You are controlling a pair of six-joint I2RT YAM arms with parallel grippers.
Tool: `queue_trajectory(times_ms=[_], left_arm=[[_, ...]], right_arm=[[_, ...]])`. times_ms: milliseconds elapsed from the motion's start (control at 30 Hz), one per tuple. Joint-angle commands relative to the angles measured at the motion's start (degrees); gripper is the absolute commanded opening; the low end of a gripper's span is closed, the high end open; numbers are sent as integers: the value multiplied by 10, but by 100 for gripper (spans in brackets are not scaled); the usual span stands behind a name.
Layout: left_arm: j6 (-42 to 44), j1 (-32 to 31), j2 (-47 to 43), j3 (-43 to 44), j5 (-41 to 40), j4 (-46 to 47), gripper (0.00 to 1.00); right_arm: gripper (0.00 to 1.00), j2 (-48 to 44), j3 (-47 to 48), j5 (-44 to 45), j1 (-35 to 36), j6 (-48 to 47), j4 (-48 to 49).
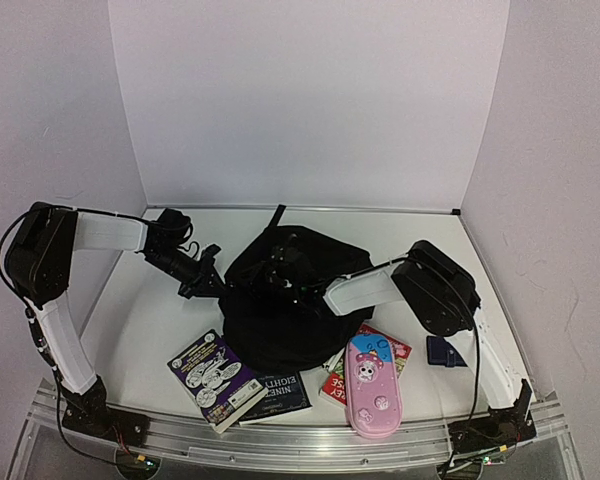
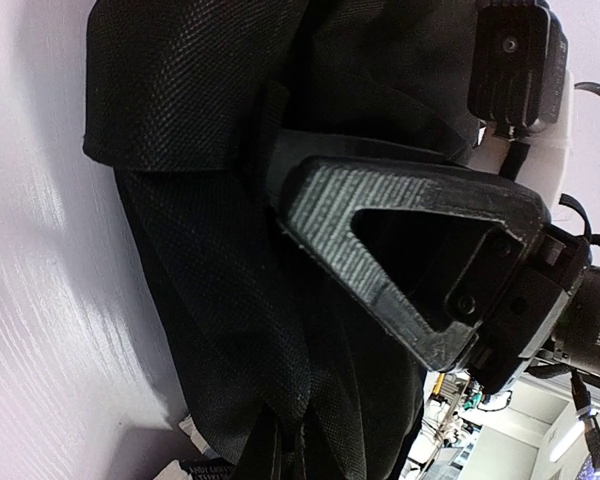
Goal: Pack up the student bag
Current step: Unzip the student bag at the center of the board.
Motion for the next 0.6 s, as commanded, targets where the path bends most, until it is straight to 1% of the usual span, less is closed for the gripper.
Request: queue_trajectory(times_ms=[0,167,467,567], left_arm=[[15,-10,4,16,16,-10,0],[15,-10,6,17,19,-9,0],[17,-14,6,19,12,-13,0],[18,-14,5,21,1,-18,0]], right_arm=[[25,18,23,4,-3,0,-13],[22,22,25,5,-3,-3,-13],[0,38,59,-6,-6,-19,-13],[0,29,57,-17,-6,-43,-2]])
